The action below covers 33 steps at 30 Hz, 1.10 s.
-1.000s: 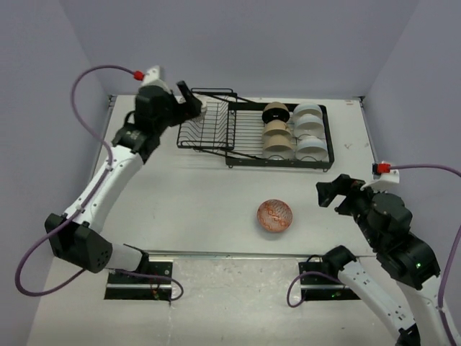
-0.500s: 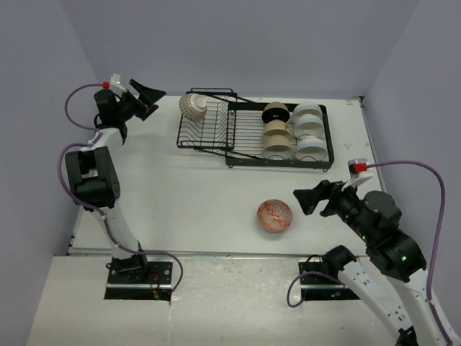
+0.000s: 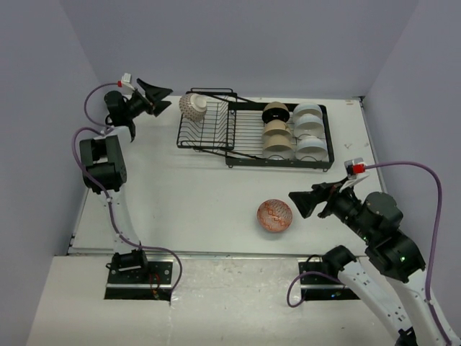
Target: Unload the bowls from the dish rack
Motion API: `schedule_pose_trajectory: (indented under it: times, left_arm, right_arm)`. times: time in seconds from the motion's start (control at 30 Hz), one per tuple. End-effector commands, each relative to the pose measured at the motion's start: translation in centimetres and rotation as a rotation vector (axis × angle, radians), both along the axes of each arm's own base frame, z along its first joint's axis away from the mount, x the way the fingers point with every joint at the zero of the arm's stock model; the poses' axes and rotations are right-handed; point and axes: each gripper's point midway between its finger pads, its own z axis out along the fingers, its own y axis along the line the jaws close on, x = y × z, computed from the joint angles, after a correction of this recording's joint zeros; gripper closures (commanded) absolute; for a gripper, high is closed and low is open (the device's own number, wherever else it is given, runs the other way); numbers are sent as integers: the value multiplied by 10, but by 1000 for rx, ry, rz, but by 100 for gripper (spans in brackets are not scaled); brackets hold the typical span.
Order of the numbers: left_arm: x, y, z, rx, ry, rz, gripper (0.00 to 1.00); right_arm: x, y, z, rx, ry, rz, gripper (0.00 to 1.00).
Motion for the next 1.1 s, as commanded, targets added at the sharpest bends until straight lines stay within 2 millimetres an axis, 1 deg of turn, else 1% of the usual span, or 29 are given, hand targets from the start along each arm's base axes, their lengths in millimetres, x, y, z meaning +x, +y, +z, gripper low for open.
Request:
schedule_pose_trajectory:
  times: [0.0,0.1,0.23,0.4,0.47,0.67,0.77,0.8,1.07]
  left_arm:
    - [-3,-23,37,-26,-121,-89,6]
    - [1,-31,28,-25,-95,-94,7]
    - [6,-30,17,-29,-69,-70,9]
    - [8,-32,13,-28,-65,-65,9]
    - [8,-33,13,-34,-63,-75,9]
    - [6,-44,5,-51,-45,-104,16]
    - [3,-46,7,-71,-49,-115,17]
    - [1,-46,5,-79,-45,-119,17]
    - [-4,-48,13,-121,-69,-138,21]
  right_arm:
    - [1,6,7,8,-44,36,1]
    - [1,9,4,9,-38,51,1]
    - [1,8,2,-3,-34,51,1]
    - [1,7,7,-2,-51,46,1]
    - [3,8,4,-8,-43,48,1]
    - [9,10,-1,-20,-31,43,1]
    - [13,11,-6,-33,-15,40,1]
    - [13,12,-6,-35,-15,43,1]
    - [15,13,-6,-37,-13,43,1]
